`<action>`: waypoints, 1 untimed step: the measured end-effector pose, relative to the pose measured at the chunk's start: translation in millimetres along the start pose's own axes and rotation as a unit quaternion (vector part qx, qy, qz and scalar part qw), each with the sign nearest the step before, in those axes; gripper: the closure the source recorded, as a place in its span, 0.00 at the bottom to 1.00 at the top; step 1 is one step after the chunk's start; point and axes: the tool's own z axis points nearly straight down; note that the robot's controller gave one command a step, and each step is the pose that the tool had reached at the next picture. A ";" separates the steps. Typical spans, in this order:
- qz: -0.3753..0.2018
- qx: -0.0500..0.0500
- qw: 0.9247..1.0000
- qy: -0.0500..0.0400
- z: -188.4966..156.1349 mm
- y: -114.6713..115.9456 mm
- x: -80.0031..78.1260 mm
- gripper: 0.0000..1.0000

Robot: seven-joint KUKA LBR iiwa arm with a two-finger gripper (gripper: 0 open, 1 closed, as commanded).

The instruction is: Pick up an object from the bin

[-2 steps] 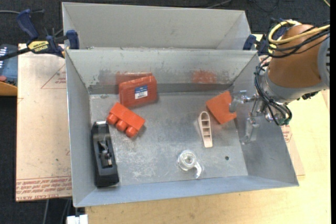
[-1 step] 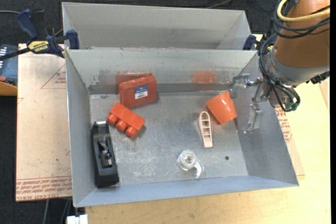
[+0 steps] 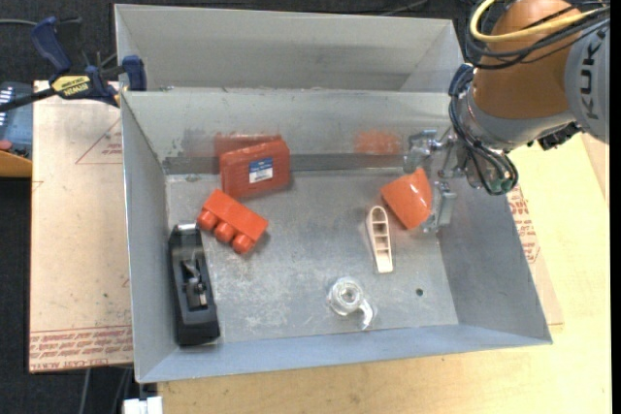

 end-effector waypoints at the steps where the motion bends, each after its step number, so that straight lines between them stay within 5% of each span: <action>1: -0.033 0.000 0.999 -0.003 -10.1 -17.4 -23.1 0.00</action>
Offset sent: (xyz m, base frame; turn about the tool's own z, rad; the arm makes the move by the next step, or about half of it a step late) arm 0.0066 -0.0036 -0.0926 -0.2259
